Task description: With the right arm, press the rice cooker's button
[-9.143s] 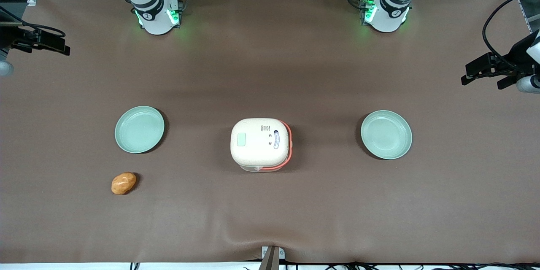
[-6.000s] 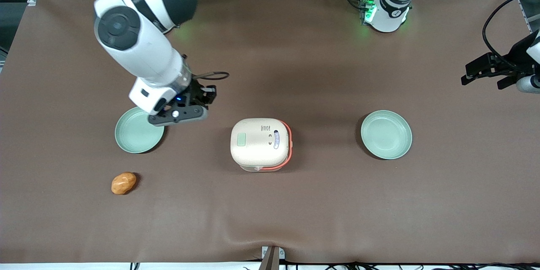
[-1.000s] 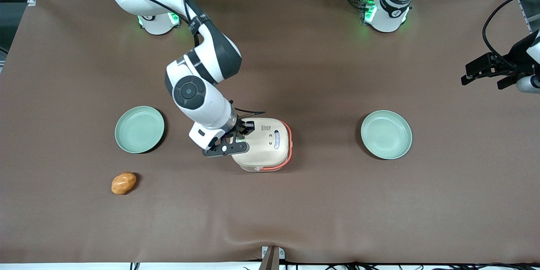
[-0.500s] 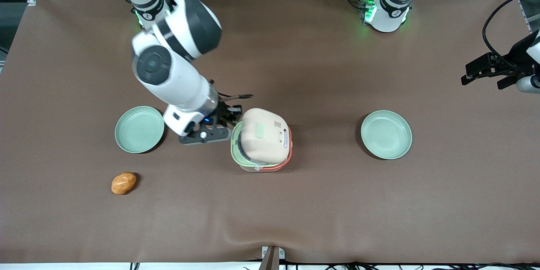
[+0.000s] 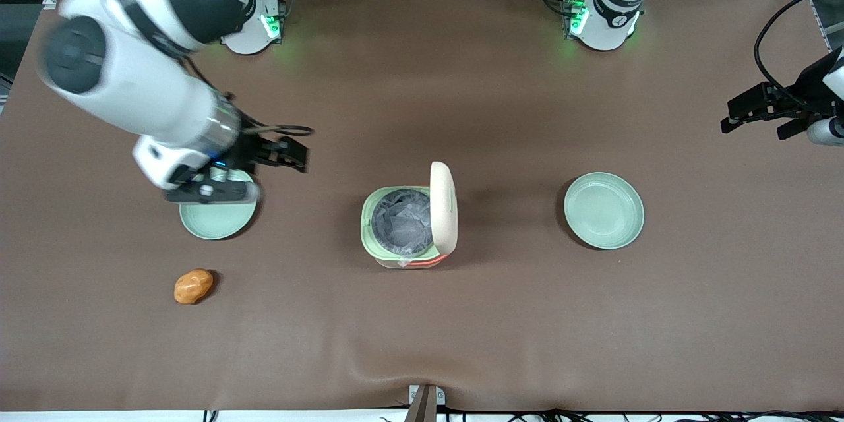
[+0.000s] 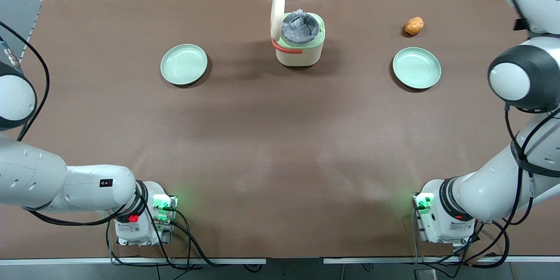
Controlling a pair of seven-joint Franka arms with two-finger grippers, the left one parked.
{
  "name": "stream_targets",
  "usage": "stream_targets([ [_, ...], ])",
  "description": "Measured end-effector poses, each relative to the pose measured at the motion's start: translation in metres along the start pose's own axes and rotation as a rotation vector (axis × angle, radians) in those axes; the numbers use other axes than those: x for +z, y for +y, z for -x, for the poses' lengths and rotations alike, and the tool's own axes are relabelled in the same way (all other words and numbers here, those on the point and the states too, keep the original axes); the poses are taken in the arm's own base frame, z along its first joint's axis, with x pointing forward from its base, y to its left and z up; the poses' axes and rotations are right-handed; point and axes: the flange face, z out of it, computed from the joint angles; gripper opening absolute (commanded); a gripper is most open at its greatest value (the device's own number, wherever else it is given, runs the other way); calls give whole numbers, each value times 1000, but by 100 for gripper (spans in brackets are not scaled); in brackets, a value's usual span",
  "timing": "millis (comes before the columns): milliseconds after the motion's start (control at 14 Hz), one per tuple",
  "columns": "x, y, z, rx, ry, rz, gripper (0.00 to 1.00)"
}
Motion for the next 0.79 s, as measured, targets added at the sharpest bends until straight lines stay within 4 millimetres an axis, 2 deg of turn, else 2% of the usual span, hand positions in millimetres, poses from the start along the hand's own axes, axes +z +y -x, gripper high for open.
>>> stream_targets([
  [214,-47,55,13,22,-6,32,100],
  [429,-83,106,23,-14,14,52,100],
  [643,-114,164,28,-49,47,94,100],
  [786,-123,192,29,-97,55,122,100],
])
